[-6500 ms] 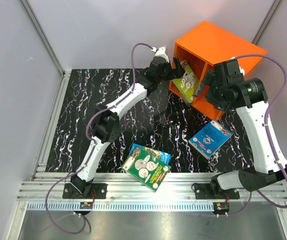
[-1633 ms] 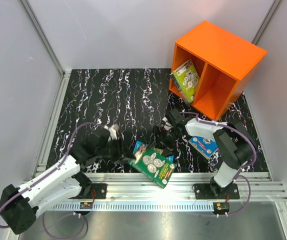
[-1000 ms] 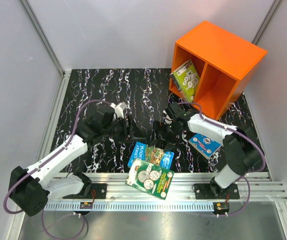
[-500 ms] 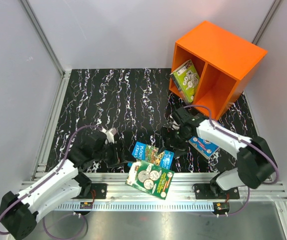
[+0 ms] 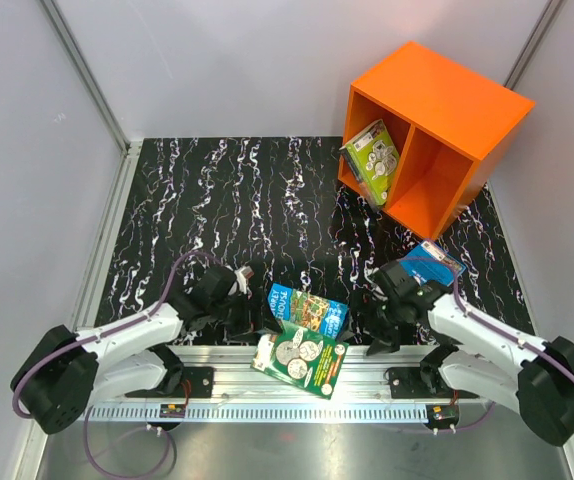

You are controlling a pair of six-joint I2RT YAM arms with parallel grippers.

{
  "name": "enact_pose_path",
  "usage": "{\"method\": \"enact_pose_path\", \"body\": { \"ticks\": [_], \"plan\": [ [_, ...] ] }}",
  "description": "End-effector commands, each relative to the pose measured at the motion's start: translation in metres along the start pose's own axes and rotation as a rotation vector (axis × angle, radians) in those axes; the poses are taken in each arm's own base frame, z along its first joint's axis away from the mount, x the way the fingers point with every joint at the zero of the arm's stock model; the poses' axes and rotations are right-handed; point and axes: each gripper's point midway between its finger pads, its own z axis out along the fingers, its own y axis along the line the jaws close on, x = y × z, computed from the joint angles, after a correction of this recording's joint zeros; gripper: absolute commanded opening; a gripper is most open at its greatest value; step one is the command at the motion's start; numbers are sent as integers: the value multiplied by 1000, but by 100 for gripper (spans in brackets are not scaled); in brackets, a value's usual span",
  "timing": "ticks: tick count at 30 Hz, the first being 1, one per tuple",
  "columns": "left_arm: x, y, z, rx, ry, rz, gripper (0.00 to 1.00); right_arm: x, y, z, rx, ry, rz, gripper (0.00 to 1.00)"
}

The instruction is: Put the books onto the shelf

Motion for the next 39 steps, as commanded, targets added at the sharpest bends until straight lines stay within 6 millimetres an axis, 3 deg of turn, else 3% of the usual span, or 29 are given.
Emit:
{"method": "enact_pose_path", "body": {
  "ticks": [1,8,13,21,24,25,31,36,38,39],
  "plan": [
    [-11,-20,2,60,-29,64,99,-6,22,7,-162,-52,62,100],
    [-6,-17,-1,46,-15,53,99,-11,24,22,-289,-122,123,100],
    [-8,-22,-7,51,-36,54,99,-18,41,31,-335,-134,102,100],
    [-8,-21,-11,46,-58,41,99,-1,75,44,-347,-81,-13,99],
    [-7,-19,-11,50,-69,28,99,1,82,39,-375,-93,-29,93],
    [-7,-17,-11,52,-72,24,99,2,83,35,-392,-100,-35,85],
    [-5,-13,-7,55,-73,7,99,9,88,35,-425,-83,-38,65],
    [-8,-17,-6,57,-68,16,99,18,95,41,-409,-30,-87,35],
    [-11,-21,-6,61,-71,25,99,20,99,40,-385,-14,-125,31],
    [-11,-21,-5,58,-67,25,99,20,99,39,-372,-9,-136,24]
  ]
}}
